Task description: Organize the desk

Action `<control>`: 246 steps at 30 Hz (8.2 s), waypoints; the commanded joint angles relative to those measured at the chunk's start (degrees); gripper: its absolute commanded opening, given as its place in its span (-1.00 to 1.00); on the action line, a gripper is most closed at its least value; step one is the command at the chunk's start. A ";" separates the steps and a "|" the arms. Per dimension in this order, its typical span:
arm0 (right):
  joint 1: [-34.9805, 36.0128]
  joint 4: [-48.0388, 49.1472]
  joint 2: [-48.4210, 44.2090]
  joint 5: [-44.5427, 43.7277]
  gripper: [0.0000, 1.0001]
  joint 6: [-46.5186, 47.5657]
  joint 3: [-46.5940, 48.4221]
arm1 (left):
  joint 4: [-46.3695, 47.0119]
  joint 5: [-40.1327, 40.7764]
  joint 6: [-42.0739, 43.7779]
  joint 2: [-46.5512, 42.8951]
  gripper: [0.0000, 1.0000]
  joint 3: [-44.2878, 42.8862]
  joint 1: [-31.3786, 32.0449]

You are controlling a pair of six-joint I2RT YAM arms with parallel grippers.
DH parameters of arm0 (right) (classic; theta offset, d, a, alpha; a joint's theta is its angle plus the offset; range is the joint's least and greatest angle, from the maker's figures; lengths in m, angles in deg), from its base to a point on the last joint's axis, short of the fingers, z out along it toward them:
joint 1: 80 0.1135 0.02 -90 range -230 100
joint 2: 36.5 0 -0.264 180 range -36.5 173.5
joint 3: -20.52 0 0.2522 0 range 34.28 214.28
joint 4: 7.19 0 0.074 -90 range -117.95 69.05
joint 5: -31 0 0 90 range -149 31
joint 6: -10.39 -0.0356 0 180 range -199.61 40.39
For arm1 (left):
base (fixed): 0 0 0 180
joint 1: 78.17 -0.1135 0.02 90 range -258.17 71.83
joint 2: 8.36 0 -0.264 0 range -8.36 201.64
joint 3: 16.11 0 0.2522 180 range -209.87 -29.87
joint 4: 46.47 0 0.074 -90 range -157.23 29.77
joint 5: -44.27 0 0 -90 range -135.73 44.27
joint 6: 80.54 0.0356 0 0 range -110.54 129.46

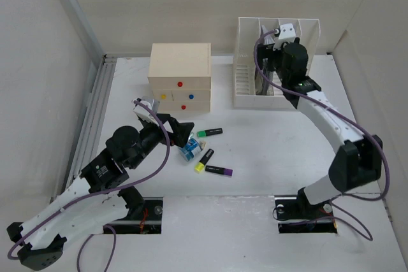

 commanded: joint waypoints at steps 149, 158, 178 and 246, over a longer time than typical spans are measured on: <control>9.81 -29.64 -35.30 32.03 0.98 34.96 -15.56 | 0.37 -0.48 2.66 -6.30 0.98 -4.28 -9.75; 20.93 -26.51 -23.00 3.07 1.00 36.73 -7.20 | 4.77 0.67 3.20 -12.53 0.98 4.42 -9.75; 32.52 -16.03 -21.32 16.94 1.00 12.37 -18.70 | 4.33 3.57 2.67 -14.20 0.98 4.96 -10.27; 46.86 -9.88 17.87 -1.34 0.92 -15.31 -4.65 | 3.80 3.22 2.67 -15.26 0.98 4.96 -10.27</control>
